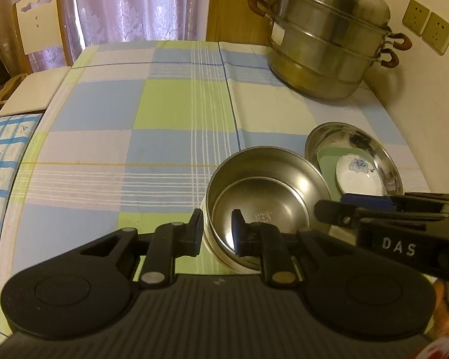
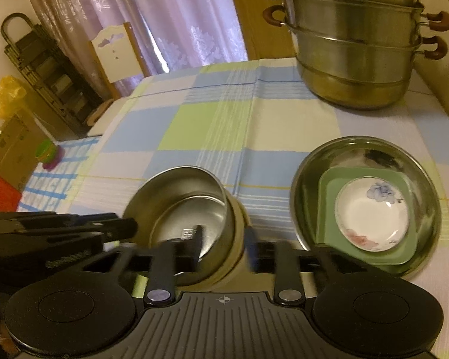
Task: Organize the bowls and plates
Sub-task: 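Carry the steel bowl with both grippers and lower it into the cream bowl, then open both grippers and pull back from the bowl stack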
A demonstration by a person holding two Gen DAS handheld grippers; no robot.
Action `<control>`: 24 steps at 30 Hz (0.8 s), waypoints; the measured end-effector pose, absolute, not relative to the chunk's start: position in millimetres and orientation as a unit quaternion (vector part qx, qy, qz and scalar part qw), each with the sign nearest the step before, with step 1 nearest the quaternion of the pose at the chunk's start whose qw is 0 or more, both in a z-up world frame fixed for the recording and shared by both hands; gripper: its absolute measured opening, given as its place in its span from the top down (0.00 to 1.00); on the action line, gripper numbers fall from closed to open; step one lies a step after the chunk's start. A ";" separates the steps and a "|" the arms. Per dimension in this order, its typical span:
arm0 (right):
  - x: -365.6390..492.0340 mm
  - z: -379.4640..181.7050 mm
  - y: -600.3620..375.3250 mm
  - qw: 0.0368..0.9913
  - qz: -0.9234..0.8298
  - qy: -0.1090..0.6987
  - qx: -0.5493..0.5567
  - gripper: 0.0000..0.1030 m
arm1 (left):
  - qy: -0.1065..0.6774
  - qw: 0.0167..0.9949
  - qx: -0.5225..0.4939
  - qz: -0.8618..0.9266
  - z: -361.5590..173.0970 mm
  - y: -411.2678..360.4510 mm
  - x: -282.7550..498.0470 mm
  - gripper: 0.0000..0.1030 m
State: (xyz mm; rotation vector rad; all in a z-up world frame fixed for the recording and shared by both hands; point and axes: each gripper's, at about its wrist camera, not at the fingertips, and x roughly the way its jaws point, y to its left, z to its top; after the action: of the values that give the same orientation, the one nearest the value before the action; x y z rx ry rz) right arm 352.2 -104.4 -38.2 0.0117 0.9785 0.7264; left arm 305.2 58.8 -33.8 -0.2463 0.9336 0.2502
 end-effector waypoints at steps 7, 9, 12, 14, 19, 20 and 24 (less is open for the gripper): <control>344.5 -32.5 -116.1 0.822 0.346 0.452 0.016 0.60 | 0.440 0.882 -0.119 0.123 -22.4 55.9 290.0 0.82; 339.6 -29.1 -120.2 0.822 0.349 0.450 0.018 0.59 | 0.439 0.882 -0.118 0.122 -19.1 53.6 282.9 0.82; 332.5 -25.9 -128.1 0.821 0.352 0.449 0.024 0.57 | 0.437 0.883 -0.120 0.119 -13.1 49.1 270.9 0.81; 326.5 -23.5 -133.9 0.820 0.354 0.448 0.028 0.55 | 0.437 0.884 -0.120 0.116 -9.5 45.0 261.8 0.79; 309.8 -15.6 -151.5 0.821 0.359 0.443 0.032 0.52 | 0.437 0.883 -0.125 0.112 -1.9 33.8 239.2 0.78; 305.9 -13.7 -155.1 0.822 0.360 0.441 0.033 0.52 | 0.437 0.883 -0.126 0.111 -0.7 31.3 234.7 0.78; 290.1 -10.3 -169.6 0.819 0.364 0.442 0.038 0.50 | 0.441 0.882 -0.126 0.106 2.5 18.6 215.4 0.77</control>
State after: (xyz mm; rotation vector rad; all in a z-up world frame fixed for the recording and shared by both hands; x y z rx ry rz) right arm 290.1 -169.6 -10.3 0.0814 0.9423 0.7751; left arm 215.4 18.6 2.5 -0.2625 0.9175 0.2216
